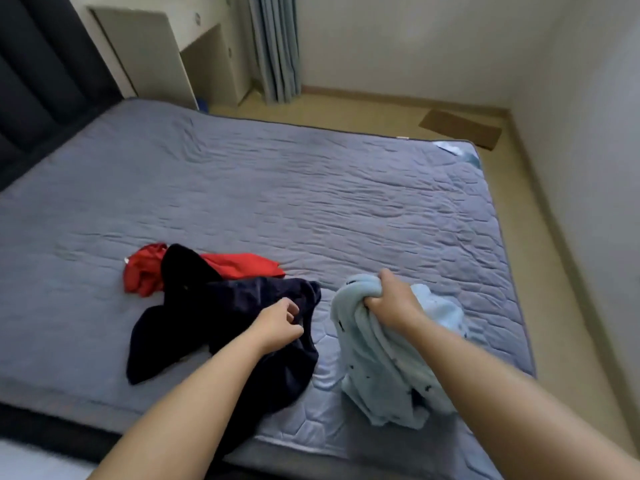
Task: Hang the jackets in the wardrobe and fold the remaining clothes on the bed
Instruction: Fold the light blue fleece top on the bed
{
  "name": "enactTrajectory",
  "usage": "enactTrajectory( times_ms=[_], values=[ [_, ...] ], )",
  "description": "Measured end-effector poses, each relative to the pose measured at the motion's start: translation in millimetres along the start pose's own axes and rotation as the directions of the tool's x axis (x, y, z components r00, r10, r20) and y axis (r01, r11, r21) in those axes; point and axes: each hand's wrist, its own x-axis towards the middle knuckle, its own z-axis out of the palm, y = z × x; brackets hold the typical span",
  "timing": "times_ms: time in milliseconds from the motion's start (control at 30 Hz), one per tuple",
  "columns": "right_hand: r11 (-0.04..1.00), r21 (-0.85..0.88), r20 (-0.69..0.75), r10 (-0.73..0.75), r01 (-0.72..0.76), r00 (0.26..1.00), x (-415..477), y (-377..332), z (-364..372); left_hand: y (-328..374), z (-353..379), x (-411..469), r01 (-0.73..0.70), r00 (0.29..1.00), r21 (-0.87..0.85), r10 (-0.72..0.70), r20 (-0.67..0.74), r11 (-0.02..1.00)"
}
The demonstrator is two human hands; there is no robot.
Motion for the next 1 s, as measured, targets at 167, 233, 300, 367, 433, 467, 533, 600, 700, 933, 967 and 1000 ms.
enactTrajectory(
  times_ms=[167,233,300,367,433,467,533,600,700,933,967,1000],
  values=[
    [0.991,0.079,0.069,0.106,-0.111,0.992,50.0,45.7,119.9,-97.9,60.1,75.6,0.163,0.986,0.318,-0.147,-0.074,0.934],
    [0.988,0.075,0.109,0.123,-0.132,0.986,71.2,56.2,165.1,-127.5,75.4,106.1,0.220,0.973,0.404,-0.170,-0.156,0.888],
    [0.984,0.047,0.142,0.162,-0.171,0.976,90.7,66.4,205.8,-153.7,91.4,137.6,0.258,0.965,0.475,-0.198,-0.174,0.842],
    [0.975,-0.007,0.184,0.218,-0.221,0.958,104.8,78.7,242.0,-178.6,108.2,165.6,0.292,0.956,0.501,-0.240,-0.167,0.815],
    [0.961,-0.062,0.211,0.276,-0.269,0.938,111.6,91.5,269.7,-200.4,118.9,187.3,0.314,0.949,0.514,-0.272,-0.159,0.798],
    [0.955,-0.083,0.220,0.296,-0.284,0.930,113.1,96.0,279.7,-209.0,119.4,195.1,0.307,0.951,0.527,-0.264,-0.158,0.792],
    [0.949,-0.094,0.226,0.316,-0.302,0.921,116.9,95.9,291.8,-220.3,108.7,205.5,0.253,0.967,0.553,-0.195,-0.162,0.794],
    [0.950,-0.073,0.215,0.313,-0.304,0.925,119.6,84.8,291.6,-220.5,86.8,207.1,0.170,0.982,0.610,-0.083,-0.169,0.774],
    [0.968,-0.050,0.242,0.249,-0.244,0.938,122.5,48.3,278.8,-215.9,13.5,200.6,0.162,0.970,0.761,0.038,-0.238,0.628],
    [0.997,-0.044,0.243,0.067,-0.058,0.968,133.5,-37.1,228.4,-221.2,-163.4,173.3,0.548,0.830,0.785,-0.072,-0.553,0.291],
    [0.999,-0.019,0.220,0.054,-0.051,0.974,134.4,-43.7,219.4,-217.4,-155.4,169.3,0.511,0.858,0.811,-0.105,-0.503,0.285],
    [0.999,0.012,0.199,0.040,-0.043,0.979,134.3,-48.6,210.4,-211.7,-140.6,164.7,0.441,0.897,0.829,-0.129,-0.423,0.344]
  ],
)
